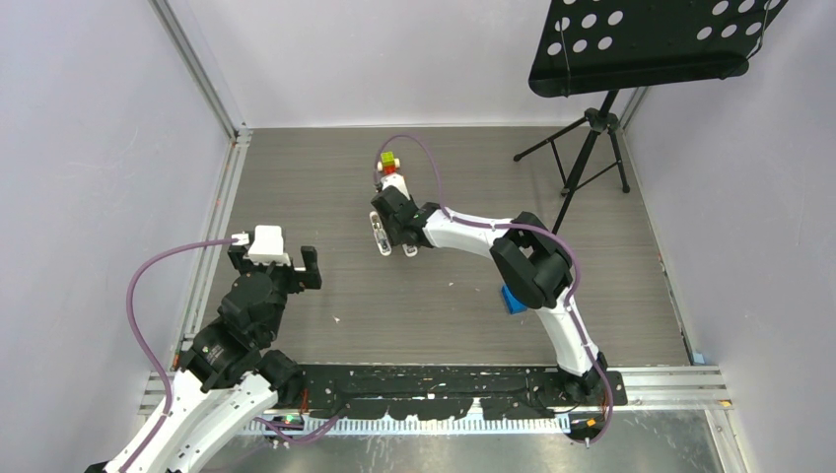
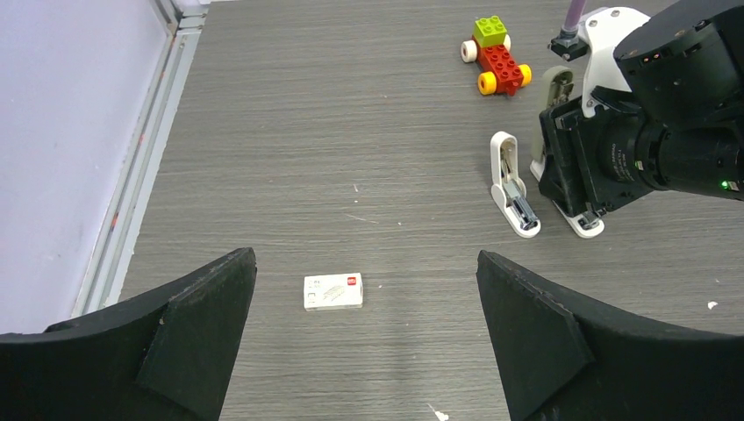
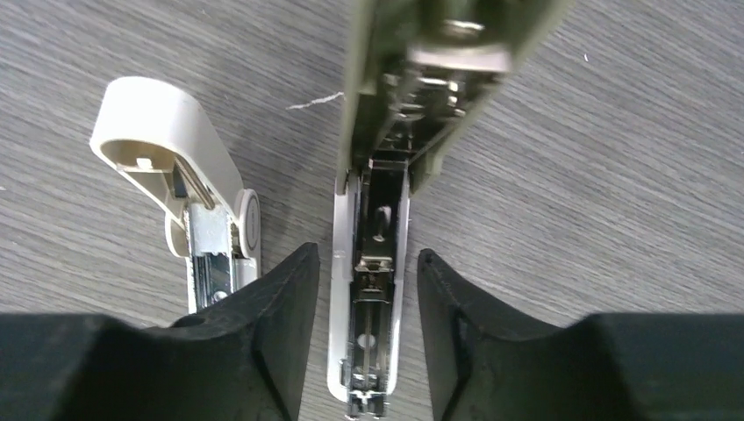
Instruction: Load the staples into the stapler
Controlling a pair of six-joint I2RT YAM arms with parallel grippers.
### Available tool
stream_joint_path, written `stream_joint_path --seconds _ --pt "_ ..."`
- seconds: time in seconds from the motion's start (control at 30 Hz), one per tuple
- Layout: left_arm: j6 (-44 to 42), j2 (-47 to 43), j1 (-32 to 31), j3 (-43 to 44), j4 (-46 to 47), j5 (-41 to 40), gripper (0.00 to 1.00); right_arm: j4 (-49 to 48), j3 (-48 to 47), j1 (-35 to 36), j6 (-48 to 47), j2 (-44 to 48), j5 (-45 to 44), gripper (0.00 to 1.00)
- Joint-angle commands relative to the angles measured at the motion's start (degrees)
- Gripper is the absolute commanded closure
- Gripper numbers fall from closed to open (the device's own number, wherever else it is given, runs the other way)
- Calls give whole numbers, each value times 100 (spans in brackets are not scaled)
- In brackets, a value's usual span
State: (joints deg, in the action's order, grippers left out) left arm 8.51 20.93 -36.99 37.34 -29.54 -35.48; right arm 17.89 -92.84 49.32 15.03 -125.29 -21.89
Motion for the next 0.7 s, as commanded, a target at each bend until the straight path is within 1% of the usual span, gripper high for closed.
stream_joint_path --seconds 0.0,0.1,0.33,0.4,0.53,0.67 --pt "-8 17 29 20 100 -140 0 119 -118 10 118 453 -55 46" --pt "-8 38 29 19 89 -151 0 121 133 16 261 833 -83 40" --pt "73 271 53 53 23 -187 0 183 1149 16 478 2092 -321 33" --pt "121 412 102 82 -23 -166 0 208 1565 16 499 2572 -523 31" --pt "257 773 242 163 -128 -107 0 181 2430 16 502 3661 -914 23" --pt "427 1142 401 211 -176 -5 0 264 3187 9 525 4885 -1293 17"
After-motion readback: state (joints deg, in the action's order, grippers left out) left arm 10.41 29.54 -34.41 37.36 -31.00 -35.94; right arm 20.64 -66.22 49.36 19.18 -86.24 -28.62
